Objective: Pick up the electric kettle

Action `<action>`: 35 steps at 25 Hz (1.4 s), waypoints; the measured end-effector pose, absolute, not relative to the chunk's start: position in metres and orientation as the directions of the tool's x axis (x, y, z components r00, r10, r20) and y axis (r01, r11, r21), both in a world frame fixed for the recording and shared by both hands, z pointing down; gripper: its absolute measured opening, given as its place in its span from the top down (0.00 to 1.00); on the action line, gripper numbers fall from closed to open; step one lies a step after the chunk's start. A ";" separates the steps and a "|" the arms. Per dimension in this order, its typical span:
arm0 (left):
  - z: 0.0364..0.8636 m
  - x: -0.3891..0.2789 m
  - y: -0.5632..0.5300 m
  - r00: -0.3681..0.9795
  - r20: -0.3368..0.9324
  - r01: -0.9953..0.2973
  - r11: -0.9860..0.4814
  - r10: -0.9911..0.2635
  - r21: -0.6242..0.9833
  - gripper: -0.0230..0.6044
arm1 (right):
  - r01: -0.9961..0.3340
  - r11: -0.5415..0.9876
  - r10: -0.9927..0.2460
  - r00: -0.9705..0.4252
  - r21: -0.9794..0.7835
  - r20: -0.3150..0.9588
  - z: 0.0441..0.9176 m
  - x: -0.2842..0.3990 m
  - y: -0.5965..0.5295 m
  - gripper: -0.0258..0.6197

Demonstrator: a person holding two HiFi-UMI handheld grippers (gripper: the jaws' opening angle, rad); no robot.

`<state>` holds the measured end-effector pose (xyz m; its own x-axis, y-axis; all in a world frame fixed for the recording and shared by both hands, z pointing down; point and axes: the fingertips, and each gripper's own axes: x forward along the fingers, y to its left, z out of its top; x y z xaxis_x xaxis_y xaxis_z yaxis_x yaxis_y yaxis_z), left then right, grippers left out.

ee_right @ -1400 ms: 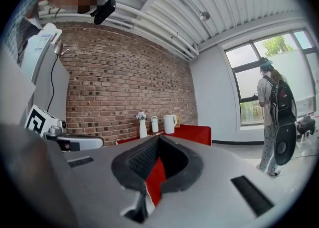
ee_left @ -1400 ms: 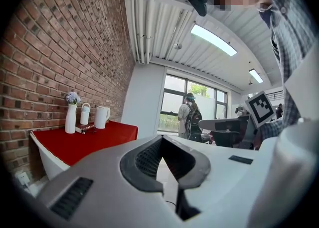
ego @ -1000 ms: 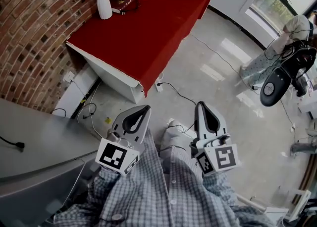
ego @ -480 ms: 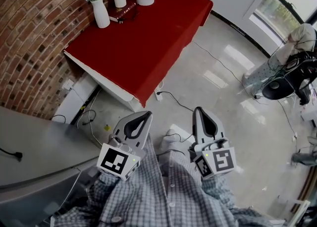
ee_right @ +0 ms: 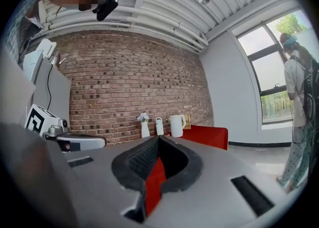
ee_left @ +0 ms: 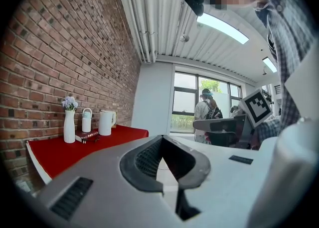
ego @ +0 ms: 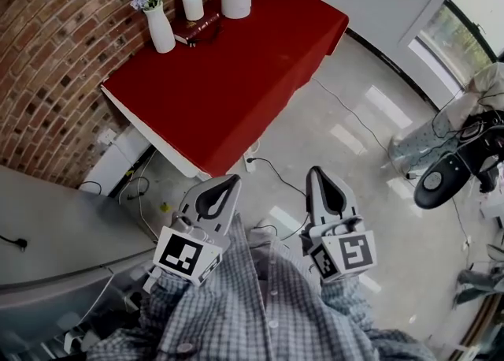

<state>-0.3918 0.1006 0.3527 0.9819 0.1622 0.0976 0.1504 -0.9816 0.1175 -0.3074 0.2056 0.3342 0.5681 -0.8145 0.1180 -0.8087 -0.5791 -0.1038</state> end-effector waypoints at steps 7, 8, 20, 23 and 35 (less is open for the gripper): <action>0.348 -0.349 0.110 0.988 0.080 0.124 -0.986 0.134 0.112 0.96 | -0.811 -0.576 -0.817 0.565 -0.104 0.117 0.334 -0.262 0.222 0.95; 0.348 -0.342 0.112 0.988 0.078 0.125 -0.986 0.134 0.111 0.96 | -0.810 -0.578 -0.815 0.567 -0.103 0.116 0.334 -0.255 0.225 0.95; 0.350 -0.293 0.142 0.981 0.091 0.164 -0.982 0.173 0.099 0.96 | -0.790 -0.603 -0.797 0.590 -0.115 0.128 0.344 -0.207 0.253 0.95; 0.352 -0.287 0.141 0.980 0.095 0.164 -0.980 0.175 0.113 0.96 | -0.778 -0.618 -0.785 0.604 -0.116 0.136 0.347 -0.200 0.257 0.95; 0.368 -0.224 0.124 0.961 0.118 0.232 -0.961 0.250 0.149 0.96 | -0.723 -0.681 -0.730 0.659 -0.116 0.179 0.362 -0.147 0.251 0.95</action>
